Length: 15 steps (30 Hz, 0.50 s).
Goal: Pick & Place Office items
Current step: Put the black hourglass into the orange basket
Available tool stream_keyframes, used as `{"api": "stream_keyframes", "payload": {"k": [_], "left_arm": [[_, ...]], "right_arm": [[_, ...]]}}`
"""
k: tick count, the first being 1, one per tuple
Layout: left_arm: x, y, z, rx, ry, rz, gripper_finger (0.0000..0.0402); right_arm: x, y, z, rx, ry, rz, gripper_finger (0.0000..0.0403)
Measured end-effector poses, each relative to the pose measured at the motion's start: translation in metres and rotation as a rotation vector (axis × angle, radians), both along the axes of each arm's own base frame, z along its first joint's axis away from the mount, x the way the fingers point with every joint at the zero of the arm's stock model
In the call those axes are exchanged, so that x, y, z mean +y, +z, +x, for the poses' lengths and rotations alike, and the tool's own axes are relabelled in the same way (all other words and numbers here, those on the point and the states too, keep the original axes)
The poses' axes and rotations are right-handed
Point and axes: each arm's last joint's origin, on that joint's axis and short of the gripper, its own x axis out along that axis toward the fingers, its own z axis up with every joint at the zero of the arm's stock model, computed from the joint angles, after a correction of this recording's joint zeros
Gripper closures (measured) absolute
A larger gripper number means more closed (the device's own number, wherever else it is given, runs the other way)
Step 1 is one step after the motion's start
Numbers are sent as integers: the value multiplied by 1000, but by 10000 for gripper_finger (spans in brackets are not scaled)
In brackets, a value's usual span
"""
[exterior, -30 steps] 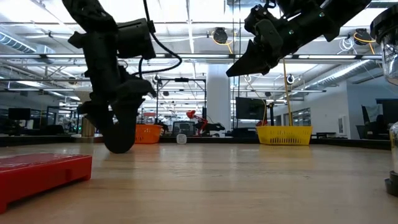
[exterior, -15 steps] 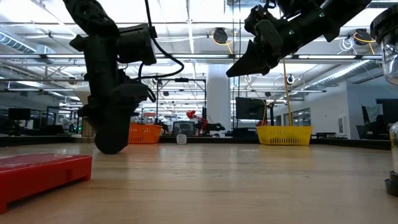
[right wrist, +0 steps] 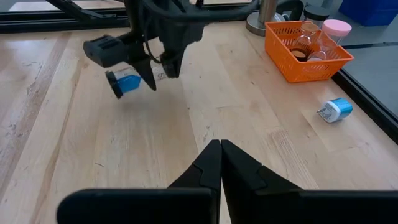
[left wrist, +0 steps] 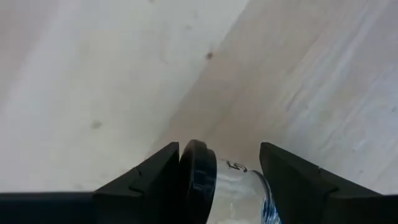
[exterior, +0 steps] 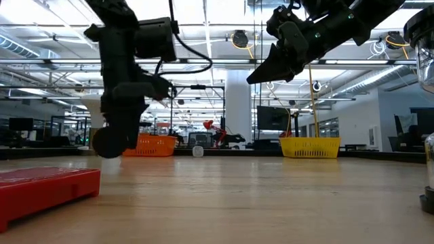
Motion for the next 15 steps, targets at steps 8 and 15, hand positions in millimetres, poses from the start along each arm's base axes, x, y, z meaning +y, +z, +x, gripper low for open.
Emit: {"api": "stream_keyframes", "payload": {"k": [8,15], "left_arm": [[1,27,12,4,-161,114,196],[-9,39,15,65,-247,486,191]], "right_arm": [[0,0,0,0,0,0,403],[0,-1,0,7,1,-2,403]]}}
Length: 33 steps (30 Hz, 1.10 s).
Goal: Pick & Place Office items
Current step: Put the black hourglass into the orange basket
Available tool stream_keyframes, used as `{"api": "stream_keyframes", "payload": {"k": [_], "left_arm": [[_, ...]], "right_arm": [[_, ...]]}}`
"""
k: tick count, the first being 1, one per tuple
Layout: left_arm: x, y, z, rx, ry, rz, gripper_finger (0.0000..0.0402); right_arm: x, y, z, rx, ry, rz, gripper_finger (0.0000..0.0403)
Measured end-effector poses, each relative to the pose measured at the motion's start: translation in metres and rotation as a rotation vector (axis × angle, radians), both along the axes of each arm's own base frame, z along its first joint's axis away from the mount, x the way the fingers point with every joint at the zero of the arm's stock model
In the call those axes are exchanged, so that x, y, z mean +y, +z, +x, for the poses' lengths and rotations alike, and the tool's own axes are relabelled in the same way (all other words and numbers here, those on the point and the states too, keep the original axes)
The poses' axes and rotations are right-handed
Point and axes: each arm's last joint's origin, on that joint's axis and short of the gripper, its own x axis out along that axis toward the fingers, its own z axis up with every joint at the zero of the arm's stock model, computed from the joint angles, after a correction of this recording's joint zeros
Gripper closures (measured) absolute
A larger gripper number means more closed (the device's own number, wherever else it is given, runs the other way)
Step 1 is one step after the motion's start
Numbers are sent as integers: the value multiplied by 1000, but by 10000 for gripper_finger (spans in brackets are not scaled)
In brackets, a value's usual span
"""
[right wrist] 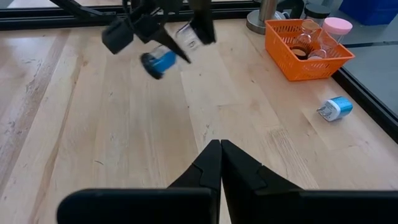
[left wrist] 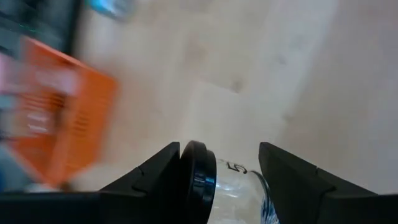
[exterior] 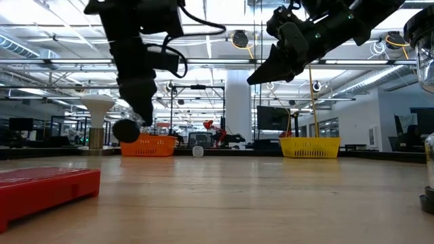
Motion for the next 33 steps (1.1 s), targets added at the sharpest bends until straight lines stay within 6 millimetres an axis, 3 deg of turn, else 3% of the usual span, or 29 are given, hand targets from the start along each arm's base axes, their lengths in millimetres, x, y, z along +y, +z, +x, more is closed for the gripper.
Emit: {"api": "stream_keyframes", "payload": {"k": [9,18,28,33], "left_arm": [[-38,-36,-2,-197,-151,391,196],[-48,-57,-12,-380,-200,636,199],[-53,-101,6,-212,-287,843,193],[-60,-112,10,-198,-310,895,196]], "right_arm": [[0,0,0,0,0,-1,403],[0,1,0,-5,5,-11,403],[0,1,0,-4,7,-15,403],[0,1,0,-4,7,-15,403]]}}
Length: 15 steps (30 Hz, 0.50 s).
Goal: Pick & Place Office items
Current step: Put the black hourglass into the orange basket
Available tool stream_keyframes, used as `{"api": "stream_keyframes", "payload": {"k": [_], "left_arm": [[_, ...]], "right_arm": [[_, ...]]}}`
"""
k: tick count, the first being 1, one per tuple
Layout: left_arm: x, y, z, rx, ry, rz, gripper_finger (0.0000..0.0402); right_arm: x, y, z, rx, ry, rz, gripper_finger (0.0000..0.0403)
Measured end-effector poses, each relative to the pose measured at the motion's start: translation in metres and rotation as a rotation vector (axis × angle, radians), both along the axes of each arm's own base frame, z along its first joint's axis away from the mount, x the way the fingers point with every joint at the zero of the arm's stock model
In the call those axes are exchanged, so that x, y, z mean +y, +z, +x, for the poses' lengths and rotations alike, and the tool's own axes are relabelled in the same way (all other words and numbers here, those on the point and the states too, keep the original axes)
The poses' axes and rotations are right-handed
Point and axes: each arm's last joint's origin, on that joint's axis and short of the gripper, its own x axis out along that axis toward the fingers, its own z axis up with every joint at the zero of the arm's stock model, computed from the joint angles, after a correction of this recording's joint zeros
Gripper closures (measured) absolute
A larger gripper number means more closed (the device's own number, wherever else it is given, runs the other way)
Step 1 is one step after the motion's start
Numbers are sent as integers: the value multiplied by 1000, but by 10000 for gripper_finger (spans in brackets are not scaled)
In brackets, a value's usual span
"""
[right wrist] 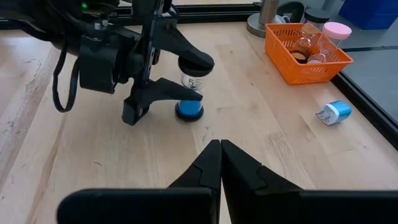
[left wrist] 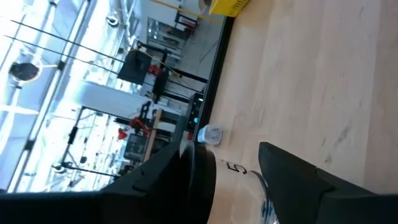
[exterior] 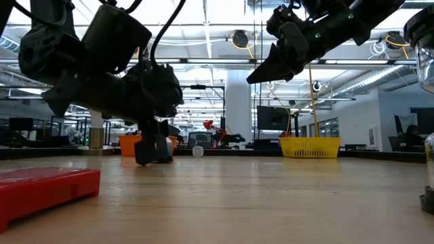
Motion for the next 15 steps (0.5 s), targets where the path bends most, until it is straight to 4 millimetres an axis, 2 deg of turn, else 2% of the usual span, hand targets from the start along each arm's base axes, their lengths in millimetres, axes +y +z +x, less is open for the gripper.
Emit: {"api": "stream_keyframes", "payload": {"k": [8,12,15], "left_arm": [[-4,2,0,5,-20,1,138],[-5,12,-1,-1,-28,8,122],[-7,26,-2,-47,-33,-4,118]], "right_arm": [[0,0,0,0,0,0,403],[0,0,0,1,0,0,403],[0,0,0,1,0,0,403]]}}
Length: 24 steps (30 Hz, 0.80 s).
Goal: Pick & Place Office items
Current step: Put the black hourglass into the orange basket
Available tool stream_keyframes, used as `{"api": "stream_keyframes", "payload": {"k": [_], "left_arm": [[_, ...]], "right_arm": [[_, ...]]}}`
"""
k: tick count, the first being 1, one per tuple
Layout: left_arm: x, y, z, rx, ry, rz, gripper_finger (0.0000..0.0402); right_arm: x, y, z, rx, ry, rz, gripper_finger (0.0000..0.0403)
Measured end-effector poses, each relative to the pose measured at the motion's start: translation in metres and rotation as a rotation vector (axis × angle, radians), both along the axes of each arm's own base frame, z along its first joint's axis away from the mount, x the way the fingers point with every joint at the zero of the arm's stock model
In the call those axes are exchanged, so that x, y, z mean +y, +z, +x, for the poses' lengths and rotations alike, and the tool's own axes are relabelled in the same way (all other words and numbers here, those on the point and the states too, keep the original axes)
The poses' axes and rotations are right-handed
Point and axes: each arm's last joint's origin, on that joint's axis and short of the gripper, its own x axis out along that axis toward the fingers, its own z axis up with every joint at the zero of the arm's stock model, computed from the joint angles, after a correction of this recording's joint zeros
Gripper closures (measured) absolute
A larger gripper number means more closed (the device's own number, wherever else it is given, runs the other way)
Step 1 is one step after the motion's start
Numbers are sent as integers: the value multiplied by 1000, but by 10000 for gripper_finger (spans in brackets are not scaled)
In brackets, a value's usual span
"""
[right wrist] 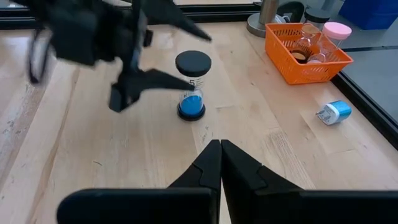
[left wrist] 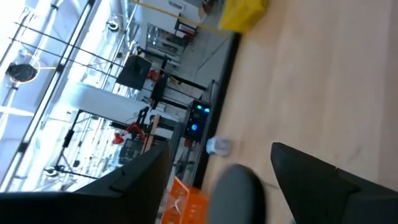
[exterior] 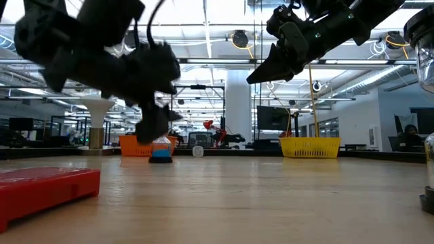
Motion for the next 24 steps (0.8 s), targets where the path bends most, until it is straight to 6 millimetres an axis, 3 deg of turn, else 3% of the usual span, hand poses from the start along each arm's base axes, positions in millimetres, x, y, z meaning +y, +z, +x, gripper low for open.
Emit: {"api": "stream_keyframes", "payload": {"k": [11,14,19,21,24], "left_arm": [[-9,78,-30,-253,-66,-184,119],[-1,92,-42,-344,-105,-421,119],[34,116,-47,-314,-32,-1077,119],[45,119,-48,-264,13,-1172,119],[54,122,-45,-241,67,-1179,119]], "right_arm": [[0,0,0,1,0,0,403],[0,0,0,1,0,0,403],[0,0,0,1,0,0,403],[0,0,0,0,0,0,403],[0,0,0,0,0,0,403]]}}
